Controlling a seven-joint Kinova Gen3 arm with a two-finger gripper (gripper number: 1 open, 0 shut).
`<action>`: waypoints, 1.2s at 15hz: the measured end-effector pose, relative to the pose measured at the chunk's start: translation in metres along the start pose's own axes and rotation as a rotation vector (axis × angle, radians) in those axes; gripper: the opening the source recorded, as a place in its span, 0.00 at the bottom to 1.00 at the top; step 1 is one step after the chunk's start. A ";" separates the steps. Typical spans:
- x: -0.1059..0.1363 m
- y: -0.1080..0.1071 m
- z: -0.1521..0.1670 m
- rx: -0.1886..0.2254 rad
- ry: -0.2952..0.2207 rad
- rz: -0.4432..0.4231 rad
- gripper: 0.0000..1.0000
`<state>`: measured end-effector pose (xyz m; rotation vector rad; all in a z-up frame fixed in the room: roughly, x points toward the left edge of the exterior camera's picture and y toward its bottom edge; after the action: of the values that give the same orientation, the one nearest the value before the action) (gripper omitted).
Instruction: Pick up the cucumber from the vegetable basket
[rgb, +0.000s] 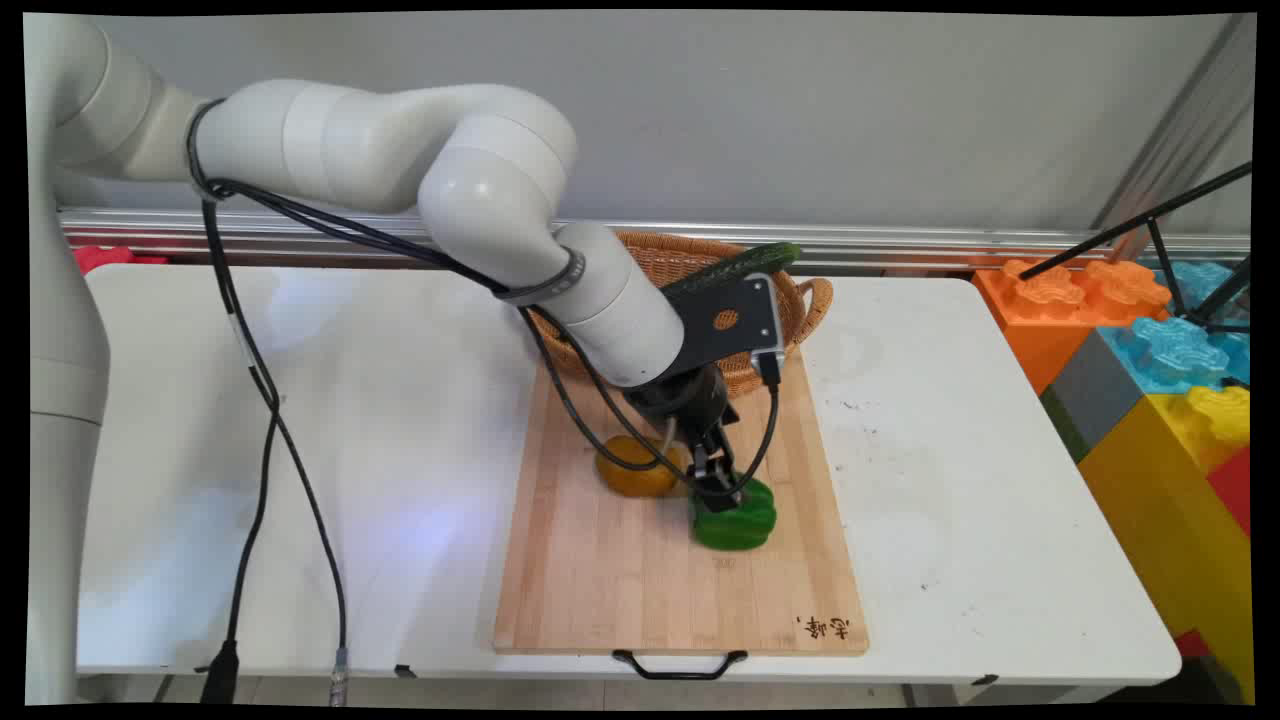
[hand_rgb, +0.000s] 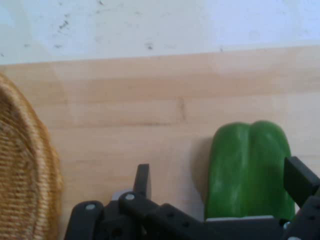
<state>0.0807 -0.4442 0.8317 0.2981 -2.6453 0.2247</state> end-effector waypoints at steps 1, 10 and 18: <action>0.002 -0.001 -0.001 0.003 0.003 0.001 1.00; 0.022 -0.047 -0.063 0.062 0.019 -0.013 1.00; 0.005 -0.119 -0.083 0.228 0.002 -0.156 1.00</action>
<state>0.1415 -0.5424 0.9193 0.5757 -2.5803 0.4760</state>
